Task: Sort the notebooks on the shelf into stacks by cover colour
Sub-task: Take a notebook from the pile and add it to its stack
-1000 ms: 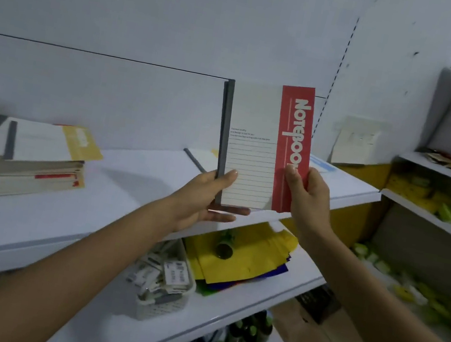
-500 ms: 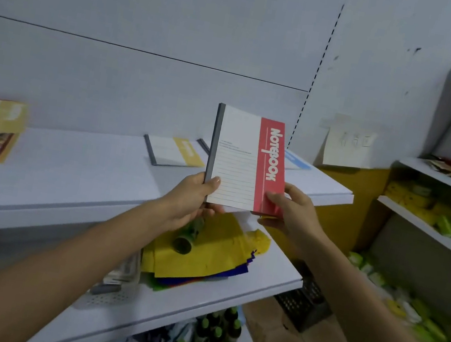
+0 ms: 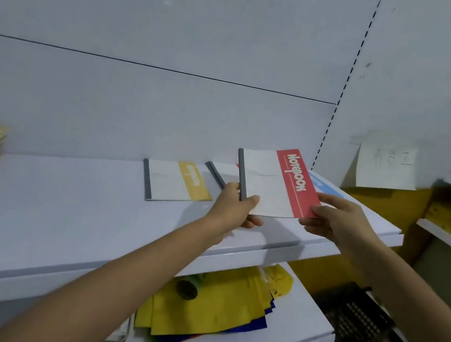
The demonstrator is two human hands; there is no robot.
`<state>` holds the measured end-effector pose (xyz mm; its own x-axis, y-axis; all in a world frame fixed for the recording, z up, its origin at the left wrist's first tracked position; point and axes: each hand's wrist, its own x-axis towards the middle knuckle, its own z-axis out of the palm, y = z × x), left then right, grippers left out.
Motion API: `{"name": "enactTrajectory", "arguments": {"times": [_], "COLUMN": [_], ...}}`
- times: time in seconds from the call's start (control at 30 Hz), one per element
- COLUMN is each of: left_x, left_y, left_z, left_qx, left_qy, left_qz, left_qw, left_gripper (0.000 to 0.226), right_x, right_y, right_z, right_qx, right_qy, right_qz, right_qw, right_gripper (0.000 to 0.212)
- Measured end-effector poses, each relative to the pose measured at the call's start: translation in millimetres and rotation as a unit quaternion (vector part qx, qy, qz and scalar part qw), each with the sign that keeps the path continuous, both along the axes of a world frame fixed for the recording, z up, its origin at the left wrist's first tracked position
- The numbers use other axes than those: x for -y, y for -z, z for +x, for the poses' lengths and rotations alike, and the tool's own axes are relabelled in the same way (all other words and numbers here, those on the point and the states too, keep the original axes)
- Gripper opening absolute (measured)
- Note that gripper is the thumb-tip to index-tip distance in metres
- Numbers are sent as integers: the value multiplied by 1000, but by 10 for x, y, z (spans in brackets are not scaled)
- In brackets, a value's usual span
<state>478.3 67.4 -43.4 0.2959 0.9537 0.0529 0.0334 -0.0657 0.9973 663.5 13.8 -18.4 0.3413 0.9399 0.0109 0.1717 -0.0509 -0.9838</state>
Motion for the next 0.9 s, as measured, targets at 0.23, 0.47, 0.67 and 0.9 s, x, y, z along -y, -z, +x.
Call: {"name": "enactTrajectory", "arguments": {"times": [0.23,0.47,0.67,0.9], "left_x": [-440,-708,-913,-1010], "left_y": [83,130,199,275], "left_z": [-126,47,197,237], "left_qx": [-76,-162,-264,-390], "left_qy": [-29,-73,-123,-190], "left_qz": [46,70,93,89], "left_qw": [996,982,952,896], "left_gripper": [51,64,55,45], "right_x": [-692,-1271,-1633,-1939], "right_y": [122,149,283,454], "right_z": [15,240,411,460], "right_qx": [-5,0,113,353], "right_qy": [-29,-61,-114,-162], "right_qz": [-38,-59,-62,-22], "right_qw": [999,996,985,921], "right_gripper": [38,30,26,24]}}
